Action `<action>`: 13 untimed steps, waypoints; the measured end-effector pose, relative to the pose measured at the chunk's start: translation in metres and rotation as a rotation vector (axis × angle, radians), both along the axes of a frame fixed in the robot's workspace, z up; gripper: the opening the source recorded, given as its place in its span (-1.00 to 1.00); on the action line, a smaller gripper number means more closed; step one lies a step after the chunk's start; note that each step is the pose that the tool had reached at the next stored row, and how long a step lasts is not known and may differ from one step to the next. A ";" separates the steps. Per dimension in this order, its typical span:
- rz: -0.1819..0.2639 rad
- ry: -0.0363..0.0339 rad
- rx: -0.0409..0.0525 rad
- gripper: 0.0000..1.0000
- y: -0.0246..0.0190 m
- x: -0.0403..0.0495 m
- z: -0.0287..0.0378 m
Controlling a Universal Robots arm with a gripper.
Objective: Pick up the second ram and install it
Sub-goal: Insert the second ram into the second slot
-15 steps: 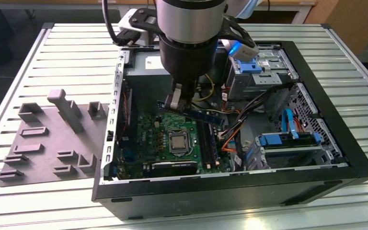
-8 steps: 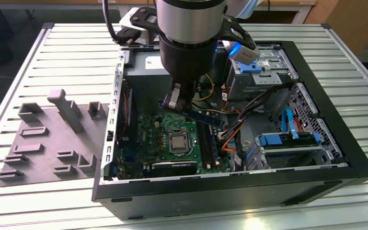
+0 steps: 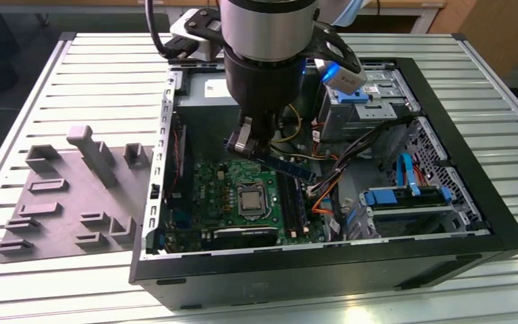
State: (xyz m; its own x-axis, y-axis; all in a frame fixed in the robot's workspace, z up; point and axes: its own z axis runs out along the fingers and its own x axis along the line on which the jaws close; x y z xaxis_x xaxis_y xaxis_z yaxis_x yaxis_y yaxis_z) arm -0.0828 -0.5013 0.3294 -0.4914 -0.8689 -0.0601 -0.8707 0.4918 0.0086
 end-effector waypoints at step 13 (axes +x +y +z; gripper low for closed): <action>-0.085 -0.0001 0.0001 -0.76 0.0000 0.0000 -0.0002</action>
State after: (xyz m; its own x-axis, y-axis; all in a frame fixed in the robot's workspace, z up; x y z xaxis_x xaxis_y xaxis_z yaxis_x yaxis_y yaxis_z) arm -0.0828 -0.5013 0.3292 -0.5632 -0.8241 -0.0602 -0.8259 0.5638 0.0086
